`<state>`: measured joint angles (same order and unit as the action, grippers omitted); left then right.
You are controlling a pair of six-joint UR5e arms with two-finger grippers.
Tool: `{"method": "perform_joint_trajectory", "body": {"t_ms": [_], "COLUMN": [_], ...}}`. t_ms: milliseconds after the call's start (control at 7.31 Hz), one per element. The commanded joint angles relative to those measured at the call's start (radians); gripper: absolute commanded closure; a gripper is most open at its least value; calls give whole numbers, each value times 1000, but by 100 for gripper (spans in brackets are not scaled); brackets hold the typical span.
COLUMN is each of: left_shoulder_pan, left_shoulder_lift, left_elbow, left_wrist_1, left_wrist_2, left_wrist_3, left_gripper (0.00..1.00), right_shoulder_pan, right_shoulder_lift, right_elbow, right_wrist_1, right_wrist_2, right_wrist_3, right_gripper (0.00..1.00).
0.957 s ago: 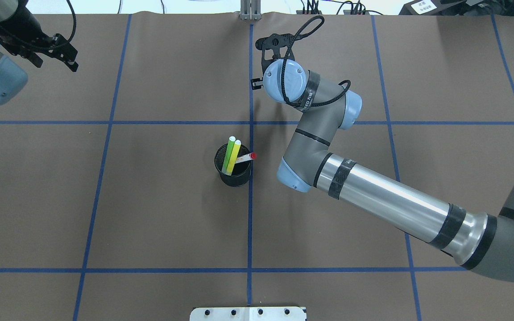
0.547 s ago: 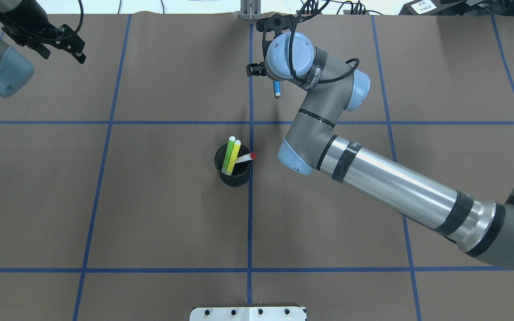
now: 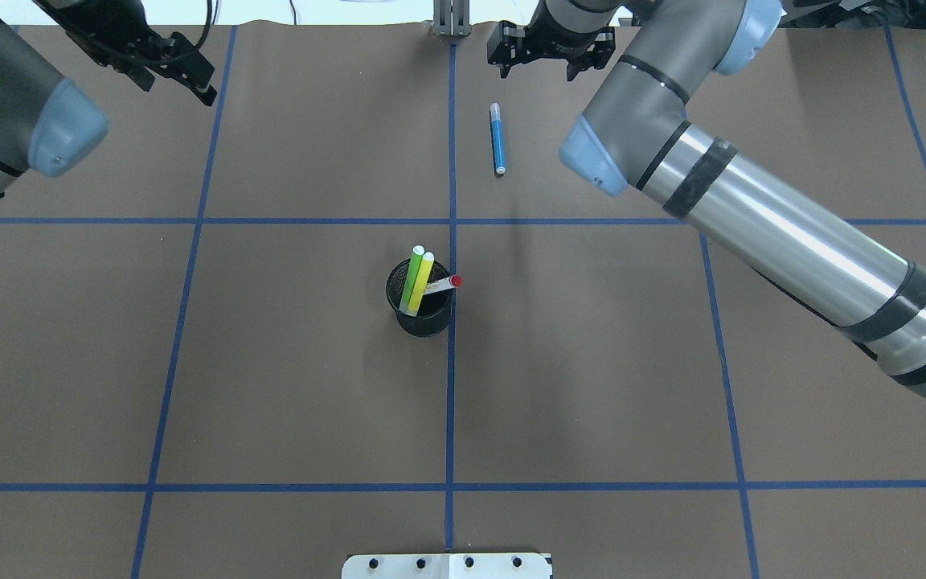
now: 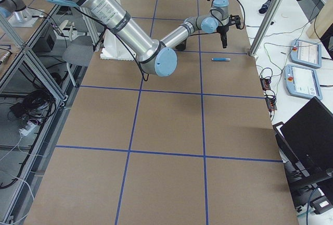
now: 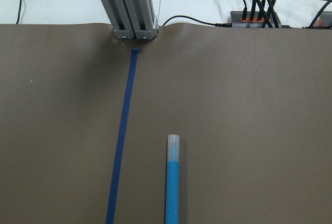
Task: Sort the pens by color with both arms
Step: 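Withdraw the right gripper while the left arm moves over the cup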
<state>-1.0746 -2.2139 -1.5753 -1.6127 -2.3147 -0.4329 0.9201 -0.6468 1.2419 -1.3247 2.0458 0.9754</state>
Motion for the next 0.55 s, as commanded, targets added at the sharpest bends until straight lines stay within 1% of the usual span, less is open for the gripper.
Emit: {"method": "perform_joint_trajectory", "body": {"t_ms": [0, 137, 274, 410], "left_shoulder_pan": [94, 113, 139, 169], "left_shoulder_lift": [-58, -62, -85, -151], "left_elbow": [-43, -58, -71, -59], "left_wrist_1": [-1, -1, 13, 45], "left_wrist_2": [0, 1, 14, 15], "left_wrist_3": [8, 126, 261, 275], "left_gripper": [1, 1, 1, 1], "right_shoulder_pan": [96, 124, 132, 135], "right_shoulder_lift": [-1, -1, -17, -28], "right_elbow": [33, 42, 72, 91], "right_wrist_1": [-193, -235, -251, -283], "right_wrist_2": [215, 273, 275, 283], "right_wrist_3": [8, 6, 6, 6], "right_gripper": [0, 0, 0, 0]}}
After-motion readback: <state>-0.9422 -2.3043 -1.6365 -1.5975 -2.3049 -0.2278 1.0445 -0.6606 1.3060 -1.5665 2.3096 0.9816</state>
